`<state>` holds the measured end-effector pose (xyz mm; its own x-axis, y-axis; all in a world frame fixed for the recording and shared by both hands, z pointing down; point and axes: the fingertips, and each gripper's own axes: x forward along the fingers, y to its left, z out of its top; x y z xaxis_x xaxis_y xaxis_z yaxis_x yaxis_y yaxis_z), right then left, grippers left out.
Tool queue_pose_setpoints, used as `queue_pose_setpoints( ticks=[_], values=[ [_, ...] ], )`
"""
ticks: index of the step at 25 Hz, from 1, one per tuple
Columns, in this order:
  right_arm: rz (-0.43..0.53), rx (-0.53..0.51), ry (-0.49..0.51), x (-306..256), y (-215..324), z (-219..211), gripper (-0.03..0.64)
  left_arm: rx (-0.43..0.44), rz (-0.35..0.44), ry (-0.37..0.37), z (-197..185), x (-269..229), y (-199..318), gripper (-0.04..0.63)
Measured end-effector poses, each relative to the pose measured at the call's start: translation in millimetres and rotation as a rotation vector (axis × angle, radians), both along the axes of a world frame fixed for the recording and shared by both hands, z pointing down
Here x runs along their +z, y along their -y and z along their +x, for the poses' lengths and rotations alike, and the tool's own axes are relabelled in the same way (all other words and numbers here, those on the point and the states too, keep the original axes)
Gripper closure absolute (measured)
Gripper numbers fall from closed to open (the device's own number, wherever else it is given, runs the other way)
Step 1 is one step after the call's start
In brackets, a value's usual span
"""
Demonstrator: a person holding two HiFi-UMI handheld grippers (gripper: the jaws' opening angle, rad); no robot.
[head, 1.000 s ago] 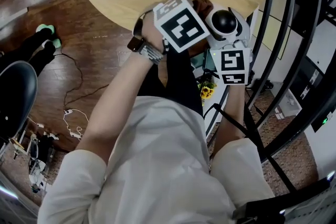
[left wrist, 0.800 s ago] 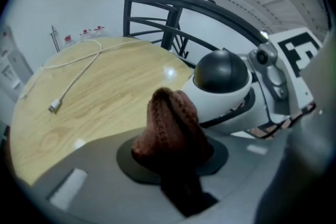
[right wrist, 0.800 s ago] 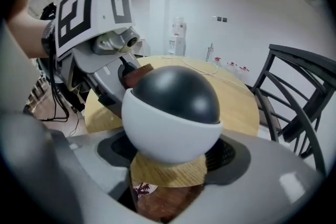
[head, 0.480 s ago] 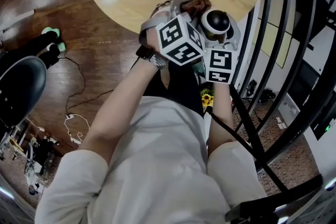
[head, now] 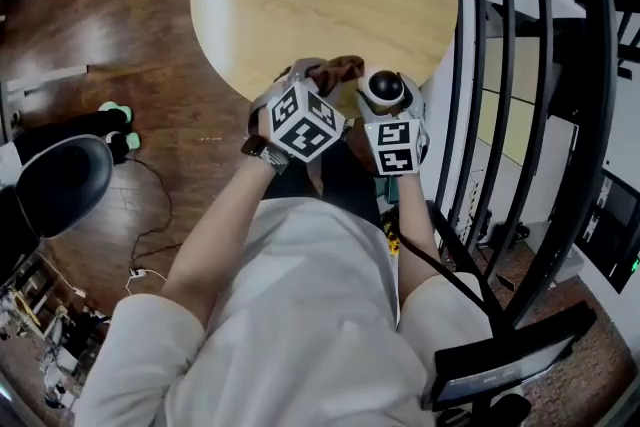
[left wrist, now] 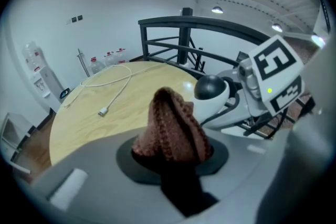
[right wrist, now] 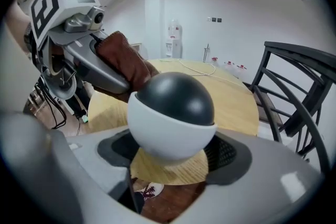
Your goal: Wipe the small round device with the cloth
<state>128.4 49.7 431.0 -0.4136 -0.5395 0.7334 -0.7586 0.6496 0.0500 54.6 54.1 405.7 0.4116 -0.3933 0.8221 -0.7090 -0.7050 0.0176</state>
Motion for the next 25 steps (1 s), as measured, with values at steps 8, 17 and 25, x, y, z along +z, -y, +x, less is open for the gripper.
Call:
queue_pose_setpoints(
  ticks=[8, 17, 25],
  values=[
    [-0.038, 0.015, -0.029, 127.6, 55.3, -3.3, 0.245, -0.027, -0.075, -0.147, -30.3, 111.4, 50.5, 0.471],
    [0.018, 0.033, -0.009, 92.9, 80.1, 26.1, 0.245, -0.042, -0.029, -0.207, -23.9, 80.7, 88.5, 0.469],
    [0.228, 0.092, 0.039, 18.2, 140.9, 47.4, 0.245, -0.161, 0.146, -0.300, -31.4, 34.8, 152.4, 0.469]
  ],
)
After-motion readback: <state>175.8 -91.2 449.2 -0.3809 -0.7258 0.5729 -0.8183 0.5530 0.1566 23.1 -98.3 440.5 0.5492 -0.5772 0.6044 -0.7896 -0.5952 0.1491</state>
